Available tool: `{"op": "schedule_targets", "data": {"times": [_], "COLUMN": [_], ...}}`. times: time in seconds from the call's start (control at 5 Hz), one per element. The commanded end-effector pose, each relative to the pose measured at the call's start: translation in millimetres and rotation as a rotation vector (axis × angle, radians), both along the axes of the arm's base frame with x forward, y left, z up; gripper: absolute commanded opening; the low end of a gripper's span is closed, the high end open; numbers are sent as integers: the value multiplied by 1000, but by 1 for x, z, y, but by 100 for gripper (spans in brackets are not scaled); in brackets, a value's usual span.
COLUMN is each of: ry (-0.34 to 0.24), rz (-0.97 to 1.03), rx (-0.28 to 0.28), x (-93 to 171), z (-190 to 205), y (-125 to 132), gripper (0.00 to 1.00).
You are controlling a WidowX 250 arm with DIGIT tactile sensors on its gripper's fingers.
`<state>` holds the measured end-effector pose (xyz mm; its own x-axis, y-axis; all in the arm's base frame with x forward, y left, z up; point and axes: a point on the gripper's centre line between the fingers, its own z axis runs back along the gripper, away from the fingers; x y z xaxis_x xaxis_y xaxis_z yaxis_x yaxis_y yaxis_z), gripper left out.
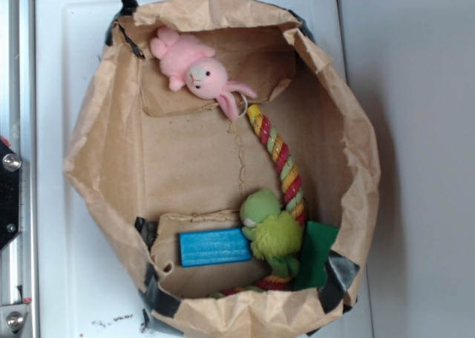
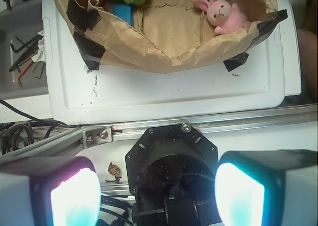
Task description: Grab the blue block.
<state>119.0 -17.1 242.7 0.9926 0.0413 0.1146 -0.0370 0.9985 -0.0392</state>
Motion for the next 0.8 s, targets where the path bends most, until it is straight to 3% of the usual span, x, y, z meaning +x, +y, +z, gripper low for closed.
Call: {"op": "schedule_targets", "data": {"times": [0.0,0.6], "ry": [0,-71], "rz": [0,71], "rx": [0,20], "x": [0,67], "z": [0,-3], "y": [0,-18], "gripper": [100,100]}}
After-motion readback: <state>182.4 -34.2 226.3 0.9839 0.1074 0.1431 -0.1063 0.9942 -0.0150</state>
